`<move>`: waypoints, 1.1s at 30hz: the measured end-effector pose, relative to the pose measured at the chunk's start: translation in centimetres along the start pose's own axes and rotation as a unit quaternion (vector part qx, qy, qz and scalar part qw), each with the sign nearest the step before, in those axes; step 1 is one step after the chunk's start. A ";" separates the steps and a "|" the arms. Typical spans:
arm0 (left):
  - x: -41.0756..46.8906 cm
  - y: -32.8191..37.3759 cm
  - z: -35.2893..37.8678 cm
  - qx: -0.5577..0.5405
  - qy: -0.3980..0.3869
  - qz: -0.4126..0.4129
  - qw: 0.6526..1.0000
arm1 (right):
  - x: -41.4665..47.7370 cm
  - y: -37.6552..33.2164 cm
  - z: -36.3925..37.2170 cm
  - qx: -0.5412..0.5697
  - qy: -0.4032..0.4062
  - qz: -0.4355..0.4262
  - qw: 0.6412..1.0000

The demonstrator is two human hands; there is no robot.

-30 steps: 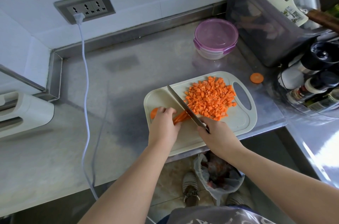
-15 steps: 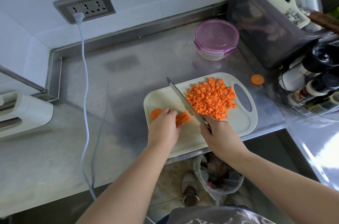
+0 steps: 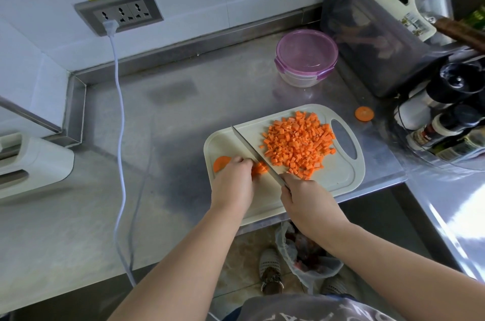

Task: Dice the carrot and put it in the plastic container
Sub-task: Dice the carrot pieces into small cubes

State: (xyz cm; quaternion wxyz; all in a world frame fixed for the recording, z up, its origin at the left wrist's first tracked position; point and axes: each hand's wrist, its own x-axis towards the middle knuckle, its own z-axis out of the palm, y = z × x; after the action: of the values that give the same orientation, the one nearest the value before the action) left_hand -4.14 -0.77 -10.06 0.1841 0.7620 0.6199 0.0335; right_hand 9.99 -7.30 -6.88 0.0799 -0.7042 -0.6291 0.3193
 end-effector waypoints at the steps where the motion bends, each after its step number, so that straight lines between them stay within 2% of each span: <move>1: 0.0 0.0 0.0 0.002 0.001 0.002 1.000 | 0.0 0.0 0.0 0.000 -0.005 0.005 1.000; 5: 0.1 0.1 0.0 0.000 -0.001 0.008 1.000 | 0.2 -0.1 0.5 -0.064 -0.043 0.013 0.997; 14: 0.1 0.2 -0.2 -0.003 -0.003 0.027 1.000 | 1.5 -0.4 0.7 -0.094 -0.084 0.052 0.991; 20: -0.1 0.2 -0.5 -0.031 0.009 0.025 0.999 | 1.5 -0.1 -0.3 0.019 -0.034 0.050 0.998; 26: -0.2 0.1 -0.9 -0.052 0.001 0.001 0.999 | 0.4 -0.2 -0.9 -0.002 -0.010 0.005 1.000; 33: -0.7 0.4 -1.4 -0.037 0.006 -0.017 0.999 | -0.4 -0.8 -0.4 -0.044 -0.051 0.014 0.998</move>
State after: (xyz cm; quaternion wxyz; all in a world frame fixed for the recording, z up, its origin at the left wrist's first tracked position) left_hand -4.33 -1.20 -8.45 0.2093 0.7437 0.6323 0.0577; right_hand 9.58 -7.39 -6.03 0.0122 -0.6982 -0.6361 0.3281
